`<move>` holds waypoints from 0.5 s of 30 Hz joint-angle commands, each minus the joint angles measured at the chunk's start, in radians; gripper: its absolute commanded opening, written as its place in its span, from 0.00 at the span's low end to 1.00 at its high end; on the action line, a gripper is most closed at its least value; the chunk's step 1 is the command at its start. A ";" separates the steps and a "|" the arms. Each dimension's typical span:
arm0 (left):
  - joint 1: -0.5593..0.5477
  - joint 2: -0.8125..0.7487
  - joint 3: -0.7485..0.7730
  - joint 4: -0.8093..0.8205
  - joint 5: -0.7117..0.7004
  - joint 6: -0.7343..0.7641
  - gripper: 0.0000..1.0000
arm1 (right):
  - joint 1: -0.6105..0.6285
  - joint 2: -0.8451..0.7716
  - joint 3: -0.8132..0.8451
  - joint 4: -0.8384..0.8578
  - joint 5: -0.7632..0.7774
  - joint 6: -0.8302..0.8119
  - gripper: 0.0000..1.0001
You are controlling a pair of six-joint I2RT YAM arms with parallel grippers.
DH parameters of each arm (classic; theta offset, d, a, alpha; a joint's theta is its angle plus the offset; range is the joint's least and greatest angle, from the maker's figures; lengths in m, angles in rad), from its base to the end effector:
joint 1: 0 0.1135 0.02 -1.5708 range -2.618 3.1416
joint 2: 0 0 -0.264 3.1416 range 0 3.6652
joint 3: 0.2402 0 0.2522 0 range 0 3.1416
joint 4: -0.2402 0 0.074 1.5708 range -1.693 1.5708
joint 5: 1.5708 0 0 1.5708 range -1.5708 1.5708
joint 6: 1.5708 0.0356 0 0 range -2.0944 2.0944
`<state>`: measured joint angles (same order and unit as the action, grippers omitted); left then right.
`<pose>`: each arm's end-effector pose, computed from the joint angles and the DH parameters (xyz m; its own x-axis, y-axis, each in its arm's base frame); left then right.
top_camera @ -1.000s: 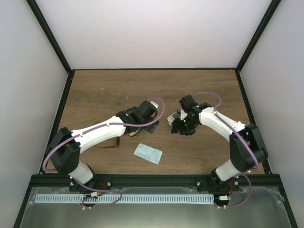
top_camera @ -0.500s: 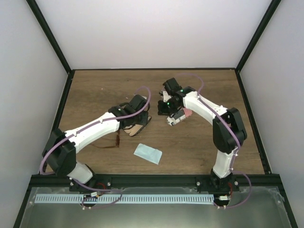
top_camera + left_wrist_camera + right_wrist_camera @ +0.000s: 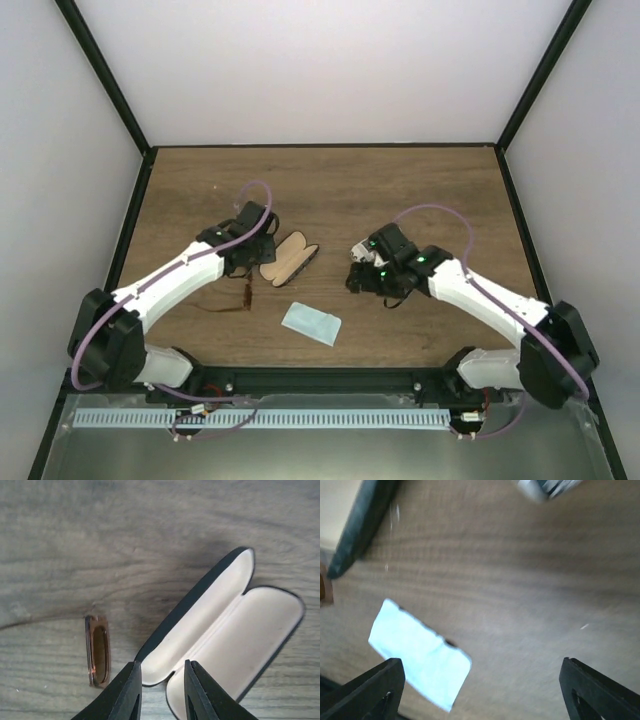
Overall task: Organize the sunglasses
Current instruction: Move the sunglasses case at the center of the board, then pick up the glasses cleaning cloth from the center of the board.
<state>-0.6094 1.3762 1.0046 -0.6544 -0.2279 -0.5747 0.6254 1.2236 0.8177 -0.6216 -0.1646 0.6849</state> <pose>0.2303 -0.1510 0.2465 -0.8395 -0.0597 -0.5400 0.0062 0.9928 -0.1195 0.1874 0.1425 0.2267 -0.9463 0.0865 -0.3116 -0.0614 0.8980 0.4357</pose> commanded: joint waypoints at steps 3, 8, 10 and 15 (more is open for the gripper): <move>0.019 0.030 -0.042 0.000 0.143 0.008 0.25 | 0.196 0.148 0.228 -0.244 0.023 0.116 0.91; 0.017 0.009 -0.094 -0.018 0.298 0.149 0.58 | 0.240 0.140 0.196 -0.213 -0.019 0.233 0.91; 0.014 0.003 -0.122 -0.026 0.423 0.174 0.68 | 0.239 0.111 0.164 -0.176 -0.014 0.266 0.91; -0.092 -0.012 -0.178 -0.007 0.481 0.137 0.75 | 0.227 0.117 0.159 -0.160 -0.010 0.245 0.91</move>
<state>-0.6216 1.3861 0.8524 -0.6701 0.1635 -0.4404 0.8593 1.3449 0.9665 -0.7891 -0.1825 0.9073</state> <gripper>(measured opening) 0.744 0.907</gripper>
